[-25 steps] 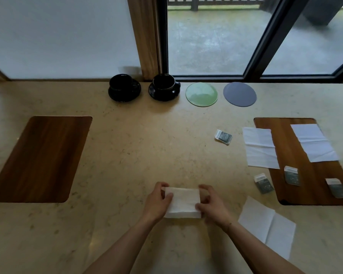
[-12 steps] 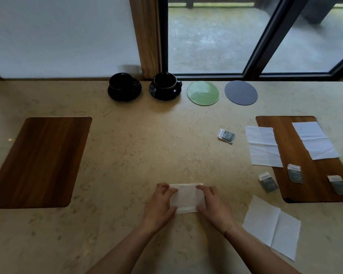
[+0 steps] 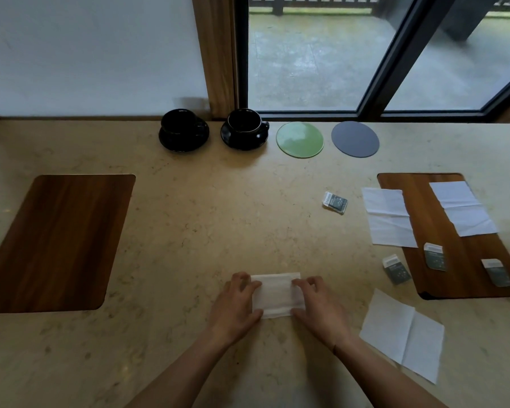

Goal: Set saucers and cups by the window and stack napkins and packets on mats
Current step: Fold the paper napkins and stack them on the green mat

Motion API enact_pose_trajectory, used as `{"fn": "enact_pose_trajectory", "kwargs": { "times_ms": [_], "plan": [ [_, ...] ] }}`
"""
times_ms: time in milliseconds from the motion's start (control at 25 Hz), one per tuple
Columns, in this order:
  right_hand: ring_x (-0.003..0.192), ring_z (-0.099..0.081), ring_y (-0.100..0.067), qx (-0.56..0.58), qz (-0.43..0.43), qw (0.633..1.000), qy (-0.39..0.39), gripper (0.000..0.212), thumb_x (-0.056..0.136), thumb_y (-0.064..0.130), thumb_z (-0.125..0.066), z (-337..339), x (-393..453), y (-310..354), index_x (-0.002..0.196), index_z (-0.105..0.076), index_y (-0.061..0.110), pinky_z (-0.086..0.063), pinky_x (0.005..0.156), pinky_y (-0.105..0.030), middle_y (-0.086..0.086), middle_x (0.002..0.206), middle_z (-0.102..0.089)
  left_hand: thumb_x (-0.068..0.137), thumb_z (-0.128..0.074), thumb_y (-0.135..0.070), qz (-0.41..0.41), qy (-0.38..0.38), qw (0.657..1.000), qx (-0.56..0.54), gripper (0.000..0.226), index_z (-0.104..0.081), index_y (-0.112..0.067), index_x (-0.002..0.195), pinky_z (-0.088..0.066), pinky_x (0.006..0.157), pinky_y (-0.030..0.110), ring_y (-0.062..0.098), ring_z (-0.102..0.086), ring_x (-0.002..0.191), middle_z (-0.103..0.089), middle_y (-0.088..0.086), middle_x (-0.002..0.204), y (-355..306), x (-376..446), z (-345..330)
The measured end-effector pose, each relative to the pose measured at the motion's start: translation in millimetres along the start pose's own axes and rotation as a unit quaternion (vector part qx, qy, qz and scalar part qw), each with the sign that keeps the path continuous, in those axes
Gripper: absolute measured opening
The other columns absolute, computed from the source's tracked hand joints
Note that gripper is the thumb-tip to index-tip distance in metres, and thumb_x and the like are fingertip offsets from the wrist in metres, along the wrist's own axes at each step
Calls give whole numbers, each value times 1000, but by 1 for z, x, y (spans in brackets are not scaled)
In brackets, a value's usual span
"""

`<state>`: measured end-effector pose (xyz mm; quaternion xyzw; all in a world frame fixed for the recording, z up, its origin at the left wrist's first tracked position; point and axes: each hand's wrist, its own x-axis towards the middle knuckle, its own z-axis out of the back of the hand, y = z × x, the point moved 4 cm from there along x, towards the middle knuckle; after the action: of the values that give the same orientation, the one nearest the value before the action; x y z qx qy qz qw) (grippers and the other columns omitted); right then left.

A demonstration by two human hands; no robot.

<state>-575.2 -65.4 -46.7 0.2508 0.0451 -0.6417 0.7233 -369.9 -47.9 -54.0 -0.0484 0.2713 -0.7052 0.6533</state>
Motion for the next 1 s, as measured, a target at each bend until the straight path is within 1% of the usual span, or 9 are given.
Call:
{"fn": "enact_pose_trajectory", "kwargs": {
  "times_ms": [240, 400, 520, 600, 800, 880, 1000],
  "plan": [
    [116, -51, -16, 38, 9, 999, -10, 60, 86, 48, -60, 8, -7, -6, 139, -38, 34, -55, 86, -33, 3, 144, -35, 82, -60, -49, 5, -27, 1000, -10, 59, -44, -33, 137, -49, 92, 29, 12, -41, 124, -31, -6, 142, -8, -4, 6],
    [122, -49, -18, 54, 4, 998, -34, 55, 87, 51, -58, 20, -16, -24, 138, -42, 35, -50, 95, -35, 3, 145, -39, 84, -60, -49, -12, -43, 999, -11, 54, -47, -33, 134, -50, 89, 28, 12, -45, 118, -35, -6, 140, -30, -2, 4],
    [119, -51, -17, 56, 1, 997, -59, 50, 88, 49, -57, 29, -29, -54, 135, -45, 36, -52, 92, -35, 3, 140, -44, 84, -62, -46, -37, -51, 998, -14, 51, -51, -31, 132, -49, 90, 30, 14, -46, 118, -39, -6, 139, -60, 0, -3],
    [118, -51, -16, 52, -4, 996, -75, 46, 89, 47, -57, 38, -40, -78, 133, -48, 37, -51, 90, -31, 3, 136, -48, 84, -62, -44, -53, -51, 997, -19, 49, -54, -29, 130, -47, 92, 32, 15, -46, 120, -43, -4, 137, -83, 0, -11],
    [115, -53, -15, 56, -33, 994, -93, 38, 90, 41, -60, 59, -67, -149, 127, -54, 38, -50, 89, -28, 3, 131, -55, 83, -63, -44, -87, -24, 996, -16, 45, -61, -25, 124, -44, 94, 31, 19, -52, 115, -53, 1, 128, -141, 7, -41],
    [113, -52, -12, 49, -42, 993, -94, 37, 90, 41, -60, 65, -78, -176, 127, -55, 39, -49, 88, -26, 6, 129, -55, 84, -61, -47, -85, -7, 996, -18, 45, -60, -27, 125, -44, 94, 30, 17, -53, 113, -55, -1, 125, -165, 7, -55],
    [115, -51, -11, 34, -51, 993, -100, 37, 91, 38, -60, 72, -91, -210, 128, -55, 40, -48, 91, -25, 8, 130, -54, 87, -55, -52, -73, 45, 996, -20, 46, -55, -31, 127, -44, 92, 29, 13, -51, 109, -54, -5, 123, -197, 7, -77]
  ]
}}
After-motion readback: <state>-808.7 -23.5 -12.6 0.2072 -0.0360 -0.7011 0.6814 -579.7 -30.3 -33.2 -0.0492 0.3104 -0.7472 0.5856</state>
